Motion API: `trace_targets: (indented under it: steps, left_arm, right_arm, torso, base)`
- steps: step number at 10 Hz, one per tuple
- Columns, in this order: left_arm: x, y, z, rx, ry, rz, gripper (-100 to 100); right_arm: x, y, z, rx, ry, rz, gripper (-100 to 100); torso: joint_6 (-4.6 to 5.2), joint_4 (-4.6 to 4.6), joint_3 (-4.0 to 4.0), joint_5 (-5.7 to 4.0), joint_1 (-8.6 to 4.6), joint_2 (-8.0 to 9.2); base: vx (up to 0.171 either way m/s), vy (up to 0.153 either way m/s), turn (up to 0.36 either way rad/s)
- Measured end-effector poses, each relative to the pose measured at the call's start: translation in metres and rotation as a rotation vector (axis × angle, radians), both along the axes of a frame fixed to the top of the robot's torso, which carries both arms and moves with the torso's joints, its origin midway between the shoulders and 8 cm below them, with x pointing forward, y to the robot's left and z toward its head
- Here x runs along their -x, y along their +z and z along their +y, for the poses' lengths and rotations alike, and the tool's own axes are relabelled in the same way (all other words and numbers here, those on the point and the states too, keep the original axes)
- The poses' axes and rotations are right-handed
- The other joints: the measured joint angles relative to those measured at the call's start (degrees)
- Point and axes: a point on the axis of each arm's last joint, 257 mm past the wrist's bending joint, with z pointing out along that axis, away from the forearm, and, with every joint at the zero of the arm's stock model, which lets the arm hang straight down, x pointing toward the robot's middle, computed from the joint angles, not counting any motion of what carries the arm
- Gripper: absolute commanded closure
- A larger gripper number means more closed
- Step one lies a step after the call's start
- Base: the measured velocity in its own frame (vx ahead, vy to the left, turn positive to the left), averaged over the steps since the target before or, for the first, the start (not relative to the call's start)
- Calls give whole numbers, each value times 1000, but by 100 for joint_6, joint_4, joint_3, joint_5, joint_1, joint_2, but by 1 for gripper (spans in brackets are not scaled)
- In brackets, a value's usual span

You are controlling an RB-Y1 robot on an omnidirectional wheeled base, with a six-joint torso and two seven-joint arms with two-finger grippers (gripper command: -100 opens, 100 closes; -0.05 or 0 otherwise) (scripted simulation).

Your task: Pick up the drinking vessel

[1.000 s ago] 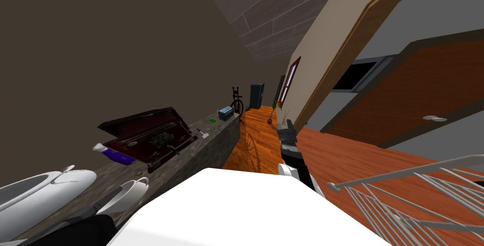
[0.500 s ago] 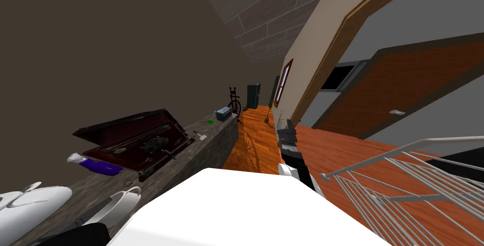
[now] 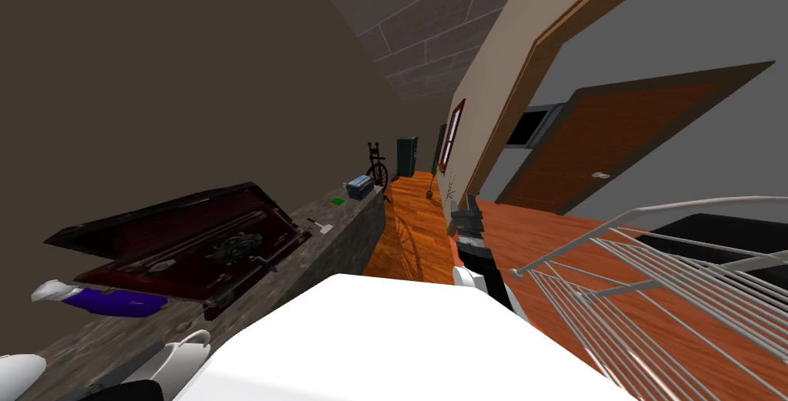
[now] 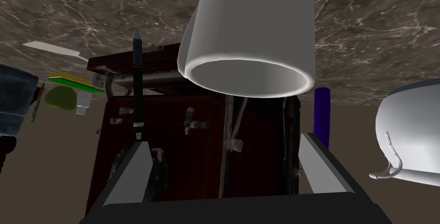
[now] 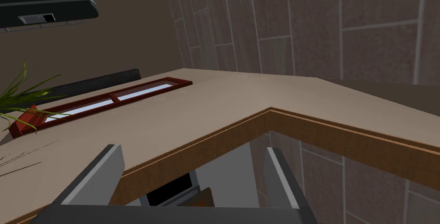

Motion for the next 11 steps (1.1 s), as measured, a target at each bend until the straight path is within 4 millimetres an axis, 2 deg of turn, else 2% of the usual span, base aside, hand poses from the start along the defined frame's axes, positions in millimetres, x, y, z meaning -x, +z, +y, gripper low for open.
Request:
trace_targets:
  steps: [11]
  left_arm:
    - [65,-15,-53,254,106,163,-100]
  right_arm:
    - [0,0,0,0,0,0,0]
  torso:
    - [3,-2,-5,3,10,-8]
  base:
    - [0,74,-91]
